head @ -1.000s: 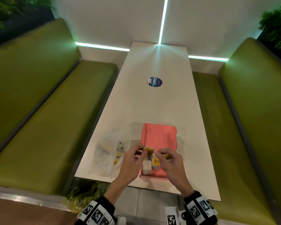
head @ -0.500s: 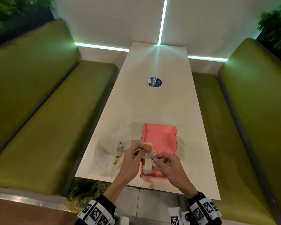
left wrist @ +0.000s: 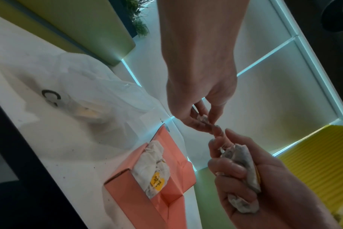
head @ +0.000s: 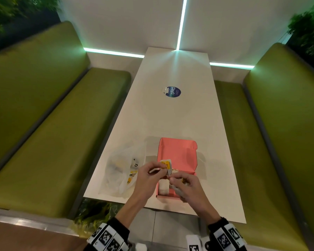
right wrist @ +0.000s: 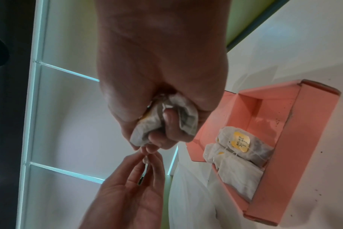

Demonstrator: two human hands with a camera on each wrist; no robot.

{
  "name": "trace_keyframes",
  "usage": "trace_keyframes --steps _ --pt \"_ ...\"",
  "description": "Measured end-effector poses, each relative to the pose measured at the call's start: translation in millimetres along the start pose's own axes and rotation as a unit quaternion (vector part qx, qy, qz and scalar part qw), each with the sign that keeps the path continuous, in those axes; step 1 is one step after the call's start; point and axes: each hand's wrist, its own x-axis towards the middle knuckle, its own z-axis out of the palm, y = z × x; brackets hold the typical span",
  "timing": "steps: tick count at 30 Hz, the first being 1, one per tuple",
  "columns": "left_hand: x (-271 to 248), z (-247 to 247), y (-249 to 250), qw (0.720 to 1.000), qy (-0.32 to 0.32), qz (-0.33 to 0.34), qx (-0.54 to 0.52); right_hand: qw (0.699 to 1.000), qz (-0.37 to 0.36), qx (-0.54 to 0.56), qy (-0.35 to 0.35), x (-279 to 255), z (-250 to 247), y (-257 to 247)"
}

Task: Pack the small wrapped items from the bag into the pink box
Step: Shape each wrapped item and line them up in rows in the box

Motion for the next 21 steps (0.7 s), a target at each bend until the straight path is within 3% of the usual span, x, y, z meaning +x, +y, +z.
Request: trace_keyframes --steps 11,16,18,21 --pt "-3.9 8.1 -0.3 0.999 0.041 -0.007 -0.018 0.994 -0.079 -0.079 0.015 -5.0 5.3 1.6" --pt "-2.7 7.9 -3.2 0.999 0.049 0.023 0.002 0.974 -0.123 -0.176 -0.071 -9.6 4.3 2.7" --pt "-1.9 5.9 -4.7 0.998 0.043 0.046 0.016 0.972 -0.132 -0.188 -0.047 -8.7 -1.0 0.3" --pt "-1.0 3.3 -7.6 0.996 0.021 0.075 0.044 0.97 -0.151 -0.186 0.049 -1.4 -10.1 -9.3"
